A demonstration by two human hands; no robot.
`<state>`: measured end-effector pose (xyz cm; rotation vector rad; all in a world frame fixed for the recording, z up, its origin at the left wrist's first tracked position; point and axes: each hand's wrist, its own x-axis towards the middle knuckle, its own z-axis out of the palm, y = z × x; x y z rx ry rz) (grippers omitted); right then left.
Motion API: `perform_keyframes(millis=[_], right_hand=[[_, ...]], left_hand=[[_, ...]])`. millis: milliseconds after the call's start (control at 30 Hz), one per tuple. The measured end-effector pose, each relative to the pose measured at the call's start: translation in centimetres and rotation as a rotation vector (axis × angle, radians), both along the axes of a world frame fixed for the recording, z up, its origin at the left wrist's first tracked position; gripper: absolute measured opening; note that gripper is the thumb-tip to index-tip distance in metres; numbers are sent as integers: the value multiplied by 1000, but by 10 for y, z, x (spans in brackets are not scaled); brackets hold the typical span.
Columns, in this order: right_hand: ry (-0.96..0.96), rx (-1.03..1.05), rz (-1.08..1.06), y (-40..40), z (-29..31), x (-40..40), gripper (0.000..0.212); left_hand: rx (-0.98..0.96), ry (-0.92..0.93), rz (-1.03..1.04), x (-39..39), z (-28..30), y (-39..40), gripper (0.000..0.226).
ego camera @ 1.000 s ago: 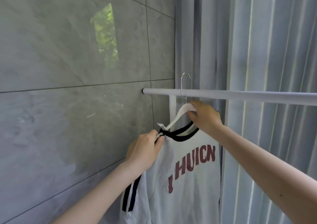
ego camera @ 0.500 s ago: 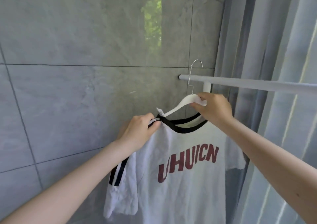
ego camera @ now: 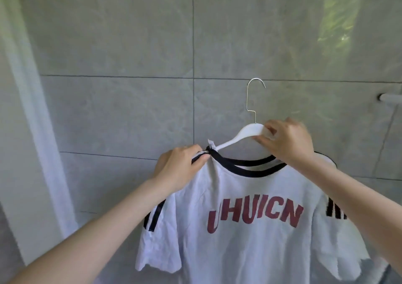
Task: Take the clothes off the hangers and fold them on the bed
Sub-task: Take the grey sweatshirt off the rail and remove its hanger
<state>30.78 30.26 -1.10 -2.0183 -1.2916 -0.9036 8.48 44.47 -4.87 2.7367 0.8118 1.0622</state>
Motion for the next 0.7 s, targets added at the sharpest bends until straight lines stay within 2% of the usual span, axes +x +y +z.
perform_keyframes(millis=[233, 433, 700], right_hand=[[237, -17, 410, 100, 29, -131, 30], [276, -4, 655, 174, 47, -270, 28], [295, -91, 970, 267, 43, -484, 25]], left_hand=[[85, -96, 252, -158, 26, 56, 32], [133, -157, 402, -310, 36, 86, 48], [147, -95, 685, -532, 32, 102, 42]])
